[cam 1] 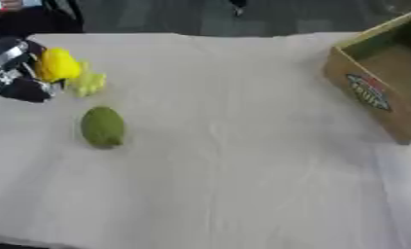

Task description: Pick up the objects with one hand, pass them to the other hand, and then place them into the box on the other side of the table.

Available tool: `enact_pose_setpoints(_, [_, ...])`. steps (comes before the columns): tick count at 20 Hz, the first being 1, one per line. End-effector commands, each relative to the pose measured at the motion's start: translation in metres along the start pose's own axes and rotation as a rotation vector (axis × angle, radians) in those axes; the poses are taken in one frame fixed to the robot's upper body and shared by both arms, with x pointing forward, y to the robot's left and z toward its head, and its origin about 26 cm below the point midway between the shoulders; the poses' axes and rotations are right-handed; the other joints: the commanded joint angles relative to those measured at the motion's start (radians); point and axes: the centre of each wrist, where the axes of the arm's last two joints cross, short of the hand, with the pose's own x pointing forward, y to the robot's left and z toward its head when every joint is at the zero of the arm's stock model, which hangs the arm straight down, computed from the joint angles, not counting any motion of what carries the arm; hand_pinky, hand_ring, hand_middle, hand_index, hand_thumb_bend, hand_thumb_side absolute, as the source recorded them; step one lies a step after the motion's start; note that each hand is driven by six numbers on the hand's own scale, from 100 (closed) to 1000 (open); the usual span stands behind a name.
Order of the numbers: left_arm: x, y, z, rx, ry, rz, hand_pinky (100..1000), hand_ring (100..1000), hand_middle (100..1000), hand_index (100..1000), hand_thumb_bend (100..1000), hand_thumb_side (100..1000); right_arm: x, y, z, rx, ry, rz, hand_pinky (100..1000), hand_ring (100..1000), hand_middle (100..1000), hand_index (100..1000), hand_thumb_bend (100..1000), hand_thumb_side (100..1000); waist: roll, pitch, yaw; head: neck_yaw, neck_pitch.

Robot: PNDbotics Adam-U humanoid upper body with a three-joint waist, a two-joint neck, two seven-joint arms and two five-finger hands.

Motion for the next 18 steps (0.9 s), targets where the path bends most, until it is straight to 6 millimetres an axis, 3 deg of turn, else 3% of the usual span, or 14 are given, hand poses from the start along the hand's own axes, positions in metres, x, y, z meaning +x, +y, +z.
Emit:
enact_pose_setpoints(1, [0.019,-0.003,0.000,0.071,-0.080,0.042,586,551,578,601,100,100,0.008,-0.003,-0.003,-0.001,-0.035,0.001,1000,862,790,957,100,638,-0.003,-0.011,-0.001,0.000,-0.014])
enact_pose_setpoints(8, [0.039,-0.036,-0.008,0.085,-0.207,0.151,573,530,569,597,100,100,0.022,-0.001,-0.008,0.010,-0.094,-0.010,1000,865,793,954,100,634,-0.011,-0.008,0.003,0.010,-0.016])
enact_pose_setpoints(18, [0.043,-0.083,-0.021,0.114,-0.266,0.185,565,521,565,591,100,100,0.088,0.015,-0.015,0.239,-0.352,0.104,1000,864,799,933,100,540,-0.041,-0.009,-0.004,-0.009,-0.011])
